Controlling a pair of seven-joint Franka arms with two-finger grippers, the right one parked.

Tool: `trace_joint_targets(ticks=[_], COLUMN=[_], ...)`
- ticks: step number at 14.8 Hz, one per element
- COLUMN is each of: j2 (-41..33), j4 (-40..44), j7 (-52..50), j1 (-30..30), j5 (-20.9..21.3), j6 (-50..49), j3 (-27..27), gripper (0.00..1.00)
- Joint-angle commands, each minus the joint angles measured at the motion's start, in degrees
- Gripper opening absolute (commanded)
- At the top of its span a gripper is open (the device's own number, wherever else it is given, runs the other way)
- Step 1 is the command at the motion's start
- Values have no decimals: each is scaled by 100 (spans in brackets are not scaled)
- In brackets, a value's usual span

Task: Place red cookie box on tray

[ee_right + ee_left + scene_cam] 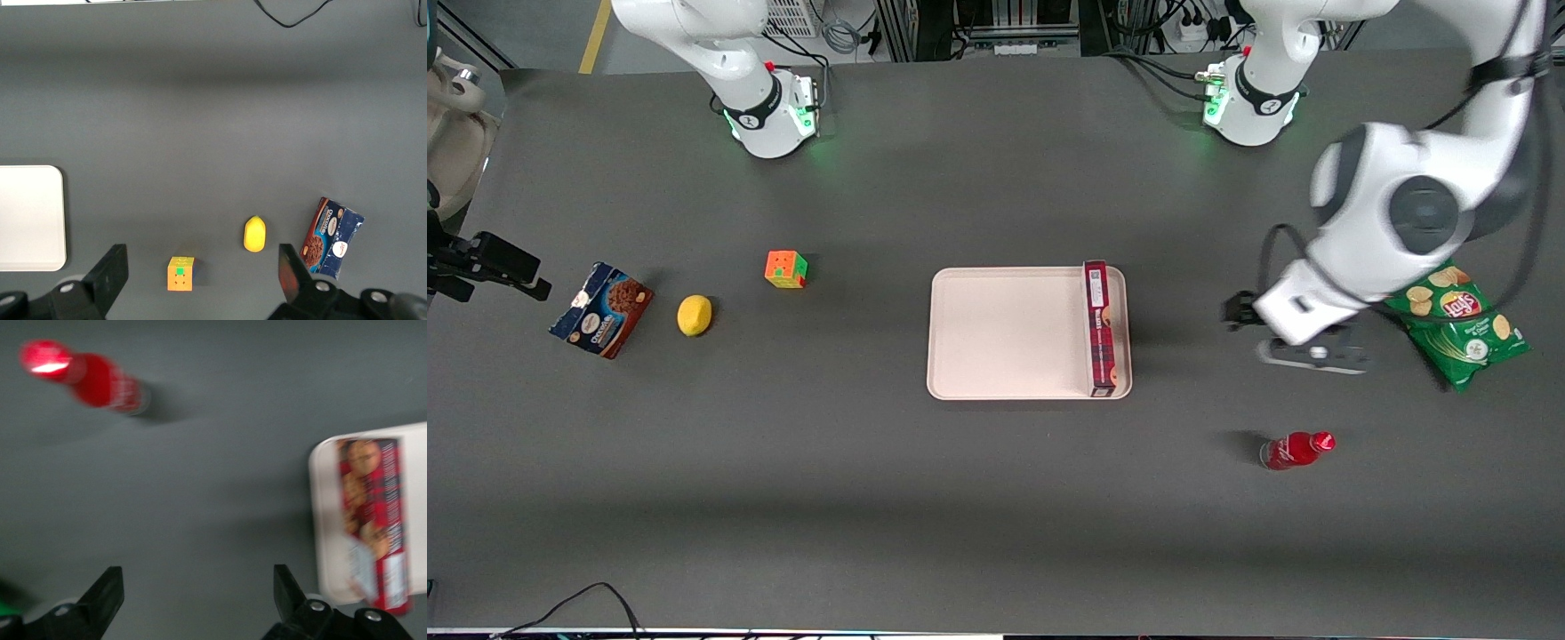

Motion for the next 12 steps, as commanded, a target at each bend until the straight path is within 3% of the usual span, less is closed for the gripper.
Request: trace_joint_targets(ticks=[1,7,12], j2=[-357,-885,-868], j4=[569,1071,1406], j7=[859,913,1018], j1=[-61,-52,-61], j5=[-76,-102,-103], j6=[-1297,-2363,-2619], j3=[600,997,1024], gripper=[100,100,100])
